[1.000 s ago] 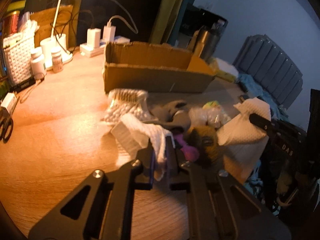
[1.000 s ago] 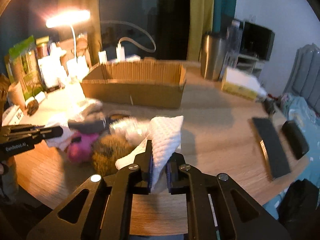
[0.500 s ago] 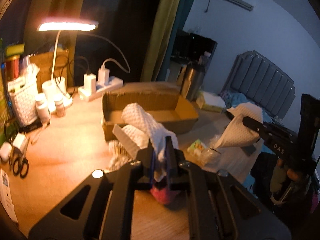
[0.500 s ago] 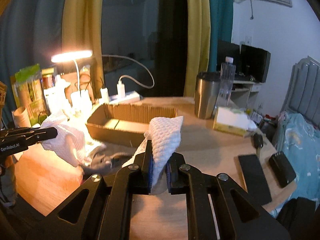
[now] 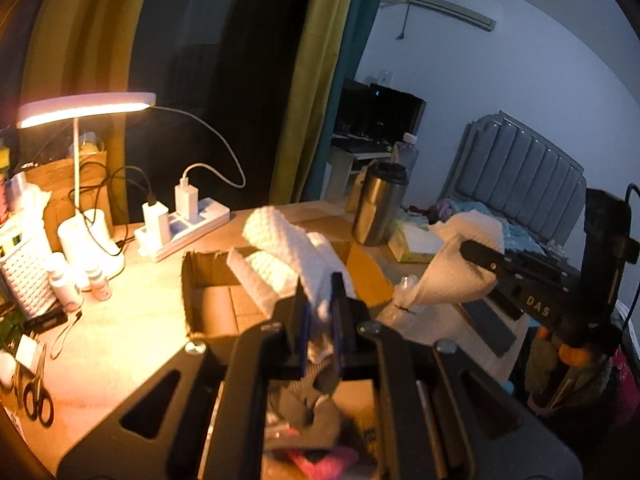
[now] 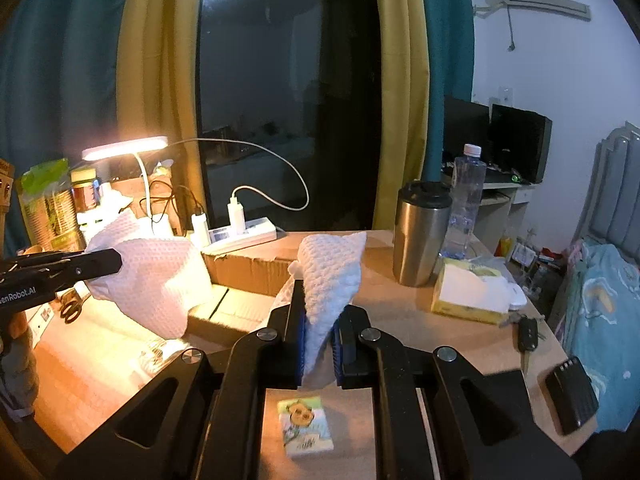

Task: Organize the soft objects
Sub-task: 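Carry both white cloths into the cardboard box and open both tools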

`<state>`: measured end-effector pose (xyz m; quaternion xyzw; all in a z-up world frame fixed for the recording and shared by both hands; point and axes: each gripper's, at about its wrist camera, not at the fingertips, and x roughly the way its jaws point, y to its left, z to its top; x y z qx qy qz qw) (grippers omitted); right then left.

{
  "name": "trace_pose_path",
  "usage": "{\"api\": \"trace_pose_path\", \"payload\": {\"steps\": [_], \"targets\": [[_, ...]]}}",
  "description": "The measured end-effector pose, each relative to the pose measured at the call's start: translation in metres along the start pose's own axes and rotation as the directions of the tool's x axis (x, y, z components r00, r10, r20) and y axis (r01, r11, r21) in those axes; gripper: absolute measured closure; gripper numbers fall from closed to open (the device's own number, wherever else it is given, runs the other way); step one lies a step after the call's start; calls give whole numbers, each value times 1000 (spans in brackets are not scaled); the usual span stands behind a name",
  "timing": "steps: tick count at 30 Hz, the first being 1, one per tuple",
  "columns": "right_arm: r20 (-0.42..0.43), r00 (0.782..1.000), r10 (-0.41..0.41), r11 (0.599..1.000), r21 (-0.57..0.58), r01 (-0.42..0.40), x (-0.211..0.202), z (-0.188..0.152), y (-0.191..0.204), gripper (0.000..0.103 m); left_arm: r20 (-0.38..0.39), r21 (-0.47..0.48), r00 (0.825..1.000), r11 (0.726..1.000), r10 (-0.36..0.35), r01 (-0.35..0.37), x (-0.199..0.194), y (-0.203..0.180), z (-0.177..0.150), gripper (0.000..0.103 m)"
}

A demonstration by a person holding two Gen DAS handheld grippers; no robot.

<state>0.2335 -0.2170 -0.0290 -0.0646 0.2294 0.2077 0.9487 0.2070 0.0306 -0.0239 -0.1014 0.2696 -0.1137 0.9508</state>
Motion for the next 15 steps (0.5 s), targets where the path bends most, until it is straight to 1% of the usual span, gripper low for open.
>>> {"api": "trace_pose_path", "payload": {"steps": [5, 9, 15], "targets": [[-6, 1000, 12, 1000, 0, -12, 21, 10, -5, 91, -4, -7, 1000, 1000, -2, 2, 24, 3, 9, 94], [-6, 1000, 22, 1000, 10, -22, 39, 19, -12, 91, -22, -19, 1000, 1000, -6, 6, 47, 8, 13, 94], [10, 999, 48, 999, 20, -48, 55, 35, -18, 91, -45, -29, 999, 1000, -12, 10, 74, 13, 16, 94]]}}
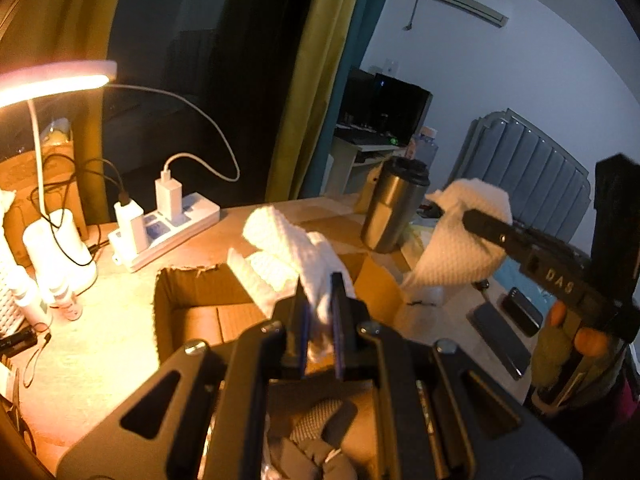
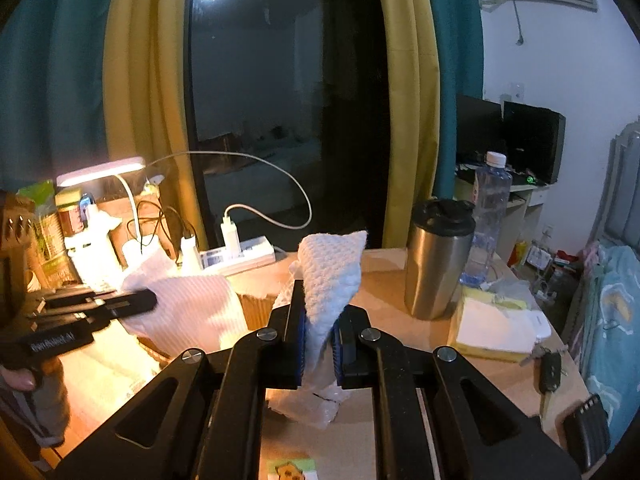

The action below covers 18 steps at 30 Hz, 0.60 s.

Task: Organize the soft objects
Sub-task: 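Carry both white cloths into the cardboard box and open both tools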

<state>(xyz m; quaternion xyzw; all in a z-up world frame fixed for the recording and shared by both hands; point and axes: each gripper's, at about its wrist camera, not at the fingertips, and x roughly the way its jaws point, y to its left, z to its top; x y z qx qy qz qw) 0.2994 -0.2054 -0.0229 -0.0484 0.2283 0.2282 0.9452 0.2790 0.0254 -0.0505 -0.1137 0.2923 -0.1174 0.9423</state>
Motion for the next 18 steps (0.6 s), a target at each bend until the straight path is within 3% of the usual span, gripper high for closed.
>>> {"api": "trace_pose_path", "payload": {"steps": [11, 14, 18], "targets": [[-61, 998, 35, 999, 8, -34, 43, -3, 1, 91, -77, -31, 997, 1000, 0, -3, 42, 16, -7, 94], [-112, 993, 41, 999, 15, -40, 65, -12, 3, 91, -111, -51, 994, 999, 1, -7, 52, 22, -12, 91], [-190, 980, 64, 998, 28, -60, 89, -31, 9, 91, -170, -45, 985, 998, 24, -33, 64, 24, -18, 77]]}}
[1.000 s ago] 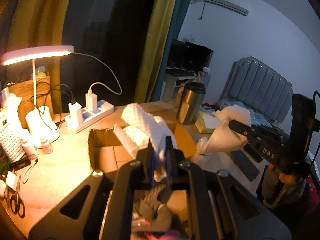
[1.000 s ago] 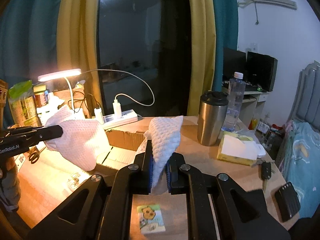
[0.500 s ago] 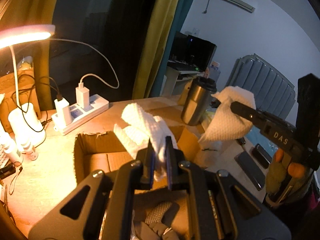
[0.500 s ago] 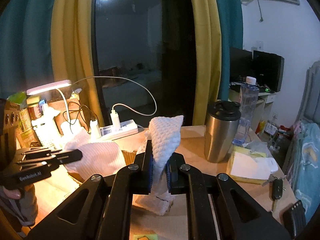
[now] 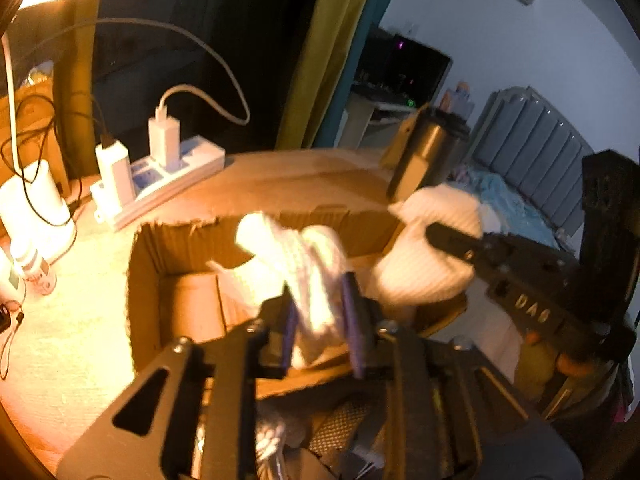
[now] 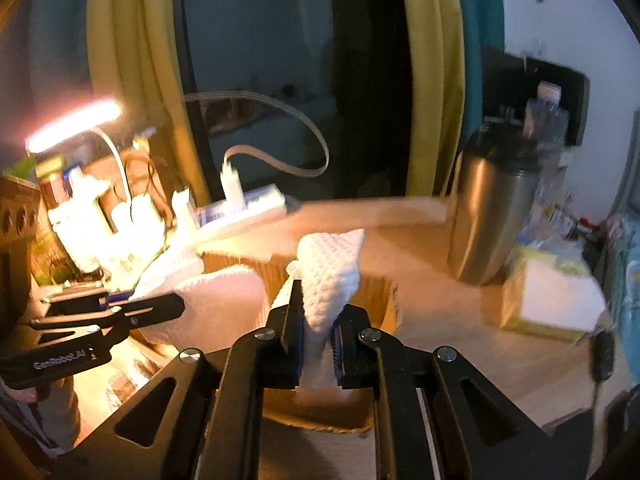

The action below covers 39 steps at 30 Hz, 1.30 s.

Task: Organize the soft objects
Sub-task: 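Carry both white cloths into the cardboard box and open both tools, then move both open tools back to the pile of soft items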

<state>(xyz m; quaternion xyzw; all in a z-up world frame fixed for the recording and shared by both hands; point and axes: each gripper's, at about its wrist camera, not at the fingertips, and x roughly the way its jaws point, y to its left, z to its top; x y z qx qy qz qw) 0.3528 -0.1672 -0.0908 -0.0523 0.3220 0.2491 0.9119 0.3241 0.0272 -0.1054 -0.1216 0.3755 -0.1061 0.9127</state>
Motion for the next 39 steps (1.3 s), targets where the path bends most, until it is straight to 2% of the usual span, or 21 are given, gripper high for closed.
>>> {"api": "trace_pose_path", "payload": {"steps": [1, 2, 3, 4, 5, 7, 10, 12, 14, 18, 23, 32, 39], "targets": [[-25, 1000, 4, 1000, 1, -3, 7, -4, 2, 91, -10, 0, 1000, 1000, 4, -5, 2, 1, -1, 75], [-39, 999, 5, 1000, -2, -5, 11, -8, 3, 84, -18, 0, 1000, 1000, 13, -13, 3, 1, -2, 68], [-72, 997, -1, 1000, -8, 0, 19, -12, 5, 78, -24, 3, 1000, 1000, 19, -19, 4, 1, -3, 53], [-97, 995, -2, 1000, -14, 1, 25, -15, 7, 65, -22, 2, 1000, 1000, 14, -14, 2, 1, -5, 45], [-119, 993, -4, 1000, -17, 2, 29, -18, 8, 58, -18, -2, 1000, 1000, 9, -9, 0, 1, -6, 36], [-122, 992, -13, 1000, -16, 11, 27, -21, 11, 54, -2, 5, 1000, 1000, 17, -17, -6, 0, -7, 36], [-88, 996, -27, 999, -19, 25, 13, -19, 13, 38, 21, 21, 999, 999, 42, -42, -16, -3, -9, 35], [-61, 997, -42, 999, -19, 41, 1, -17, 14, 33, 38, 28, 999, 999, 39, -40, -26, -5, -11, 22], [-34, 998, -52, 999, -19, 51, -12, -14, 12, 29, 63, 31, 997, 999, 38, -41, -37, -6, -13, 15], [8, 997, -76, 997, -22, 76, -40, -14, 15, 29, 93, 32, 995, 998, 42, -45, -58, -9, -17, 15], [22, 996, -90, 996, -21, 90, -67, -27, 18, 29, 108, 32, 993, 998, 49, -53, -78, -14, -32, 15], [3, 995, -98, 995, -6, 98, -96, -67, 18, 29, 86, 32, 995, 998, 55, -58, -94, -28, -72, 15], [-22, 996, -88, 996, 3, 88, -103, -95, 15, 29, 47, 19, 995, 996, 92, -93, -90, -28, -100, 15]]}}
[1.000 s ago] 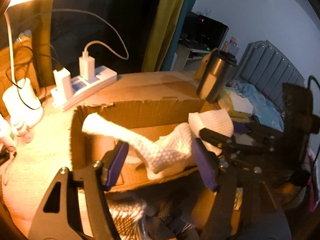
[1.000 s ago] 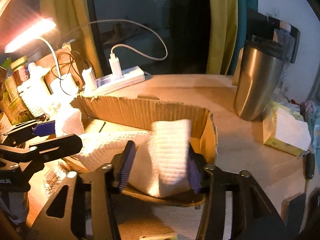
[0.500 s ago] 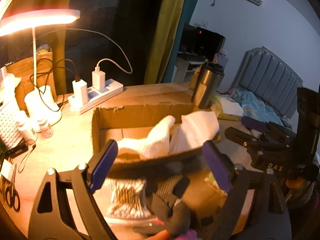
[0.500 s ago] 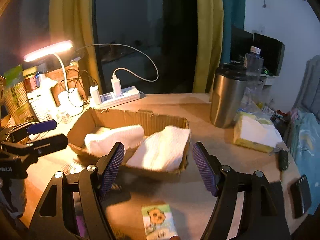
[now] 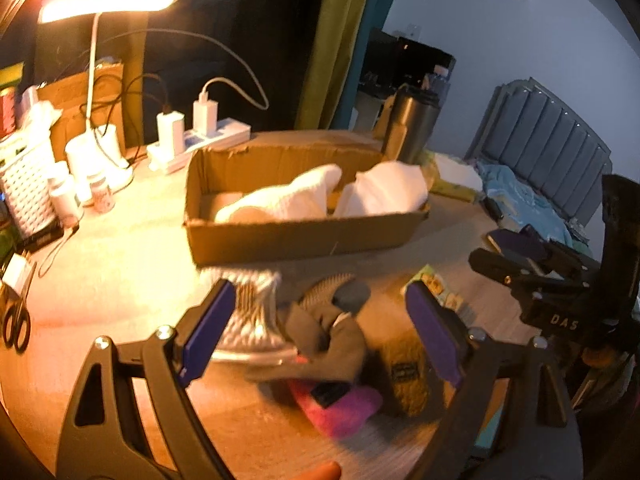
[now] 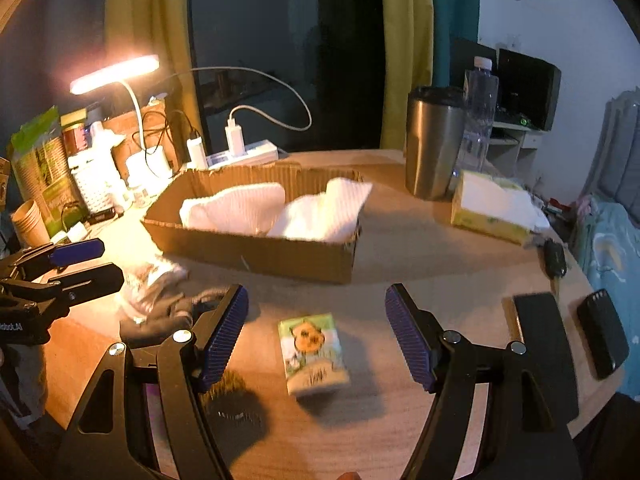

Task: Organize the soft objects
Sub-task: 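Move both open tools back to the pile of soft items, then grasp the cotton swab bag with the left tool while the right tool grasps the green tissue pack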

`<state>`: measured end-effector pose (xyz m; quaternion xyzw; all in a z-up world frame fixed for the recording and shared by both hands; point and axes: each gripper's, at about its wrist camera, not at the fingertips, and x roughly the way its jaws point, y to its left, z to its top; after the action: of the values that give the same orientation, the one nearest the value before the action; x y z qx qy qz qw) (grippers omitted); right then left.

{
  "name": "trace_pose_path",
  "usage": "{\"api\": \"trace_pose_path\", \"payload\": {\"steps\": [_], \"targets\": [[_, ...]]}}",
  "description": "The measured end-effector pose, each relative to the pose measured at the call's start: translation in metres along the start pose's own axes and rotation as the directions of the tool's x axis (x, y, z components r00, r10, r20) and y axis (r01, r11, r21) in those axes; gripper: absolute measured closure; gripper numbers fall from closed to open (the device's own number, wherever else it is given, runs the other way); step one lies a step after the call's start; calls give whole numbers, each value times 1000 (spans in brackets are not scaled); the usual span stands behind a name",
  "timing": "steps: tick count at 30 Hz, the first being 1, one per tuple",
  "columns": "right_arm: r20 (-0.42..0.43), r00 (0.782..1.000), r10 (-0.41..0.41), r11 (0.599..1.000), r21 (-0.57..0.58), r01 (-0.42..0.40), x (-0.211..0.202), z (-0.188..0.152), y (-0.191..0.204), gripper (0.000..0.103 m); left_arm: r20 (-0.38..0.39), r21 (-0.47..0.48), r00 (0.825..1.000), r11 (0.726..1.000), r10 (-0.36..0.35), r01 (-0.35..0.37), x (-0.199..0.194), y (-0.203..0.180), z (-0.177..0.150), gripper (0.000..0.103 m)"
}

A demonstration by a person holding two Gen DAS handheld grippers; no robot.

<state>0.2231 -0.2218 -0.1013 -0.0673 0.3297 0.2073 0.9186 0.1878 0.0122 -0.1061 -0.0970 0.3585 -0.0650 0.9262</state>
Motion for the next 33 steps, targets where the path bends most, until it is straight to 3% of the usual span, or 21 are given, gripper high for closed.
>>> {"api": "trace_pose_path", "payload": {"steps": [7, 15, 30, 33], "targets": [[-49, 998, 28, 999, 23, -26, 16, -26, -5, 29, -46, -18, 995, 995, 93, -94, 13, 14, -17, 15], [-98, 994, 55, 998, 39, -51, 36, -40, -9, 29, -88, -45, 985, 987, 149, -153, 28, 37, -19, 15], [-175, 983, 50, 999, 27, -46, 69, -42, -9, 30, -152, -52, 978, 987, 143, -152, 62, 60, -12, 15], [-186, 981, 46, 999, 18, -44, 73, -41, -7, 44, -158, -64, 979, 987, 133, -144, 67, 64, -13, 16]]}}
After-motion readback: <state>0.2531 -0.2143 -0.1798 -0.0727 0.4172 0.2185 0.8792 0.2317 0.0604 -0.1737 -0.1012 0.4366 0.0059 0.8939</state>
